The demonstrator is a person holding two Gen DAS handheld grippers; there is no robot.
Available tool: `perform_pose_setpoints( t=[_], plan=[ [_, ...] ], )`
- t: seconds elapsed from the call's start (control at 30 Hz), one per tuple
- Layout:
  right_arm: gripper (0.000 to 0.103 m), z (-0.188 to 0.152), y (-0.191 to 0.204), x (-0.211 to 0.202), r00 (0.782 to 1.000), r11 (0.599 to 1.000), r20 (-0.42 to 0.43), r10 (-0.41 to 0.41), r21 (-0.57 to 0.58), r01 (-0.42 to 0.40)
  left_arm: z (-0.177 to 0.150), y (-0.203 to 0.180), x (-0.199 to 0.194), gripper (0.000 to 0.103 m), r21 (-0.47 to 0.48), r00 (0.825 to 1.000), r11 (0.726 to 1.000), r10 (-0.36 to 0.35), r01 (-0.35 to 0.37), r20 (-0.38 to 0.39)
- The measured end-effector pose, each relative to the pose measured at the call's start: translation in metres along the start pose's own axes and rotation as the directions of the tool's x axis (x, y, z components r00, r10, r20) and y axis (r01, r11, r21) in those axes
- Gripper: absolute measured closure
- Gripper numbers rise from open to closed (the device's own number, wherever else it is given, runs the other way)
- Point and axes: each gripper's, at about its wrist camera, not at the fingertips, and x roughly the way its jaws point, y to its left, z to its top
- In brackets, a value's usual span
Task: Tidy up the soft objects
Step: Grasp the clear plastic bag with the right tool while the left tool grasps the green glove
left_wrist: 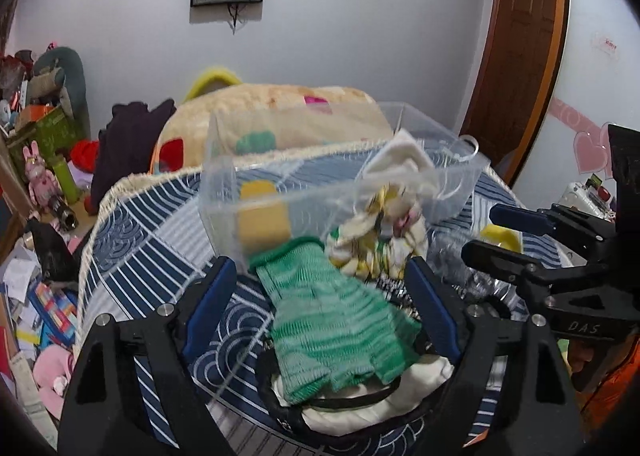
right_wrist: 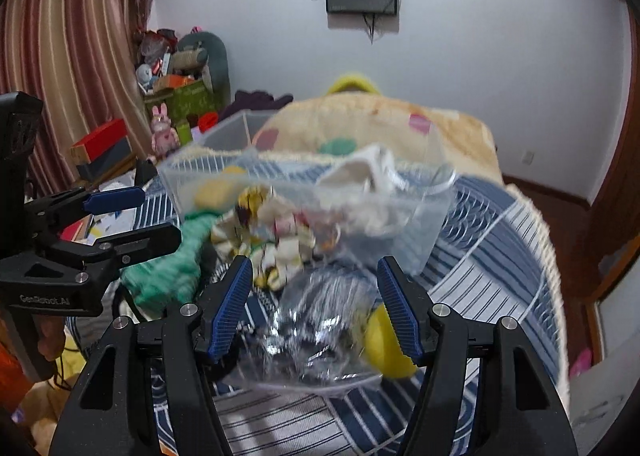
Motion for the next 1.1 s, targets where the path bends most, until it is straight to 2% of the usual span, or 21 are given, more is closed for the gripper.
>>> perform_pose_setpoints(
  t=[0.23, 0.27, 0.33, 0.47, 0.67, 0.87, 1.1],
  plan=[
    [0.042, -0.013, 0.008, 0.007, 0.999, 0.999, -0.036, 0.005, -0.047, -0.007, -0.017, -0.002, 0.015, 0.037, 0.001, 0.999, 1.0, -0.006, 0.006, -0.041],
    [0.042, -0.014, 0.01, 0.008, 0.999, 0.998, -0.04, 0.005, -0.058, -0.007, -0.018, -0.001, 0.017, 0.044, -0.005, 0.998, 1.0, -0.021, 0.021, -0.053],
    [0.043, -0.012, 0.015, 0.01, 0.999, 0.997, -0.043, -0.002, -0.071, -0.001, -0.02, -0.001, 0.02, 0.05, -0.017, 0.996, 0.998, -0.053, 0.052, -0.072],
    [0.064, -0.013, 0.016, 0.013, 0.998, 0.996, -0.053, -0.022, -0.09, 0.018, -0.023, -0.004, 0.015, 0.061, 0.0, 0.997, 0.999, -0.052, 0.052, -0.06],
    [0.076, -0.016, 0.014, 0.006, 0.999, 0.994, -0.029, -0.045, -0.1, 0.041, -0.028, -0.001, 0.003, 0.075, -0.003, 0.997, 0.998, -0.061, 0.061, -0.052],
    [0.079, -0.014, 0.005, -0.006, 1.0, 0.998, -0.001, -0.018, -0.057, 0.018, -0.027, 0.001, -0.016, 0.078, 0.008, 0.998, 0.998, -0.064, 0.064, -0.014],
    [0.08, -0.007, -0.001, -0.032, 0.997, 0.999, 0.075, -0.012, -0.031, 0.015, -0.02, 0.004, -0.037, 0.078, -0.003, 0.996, 0.997, -0.074, 0.075, 0.046]
  ],
)
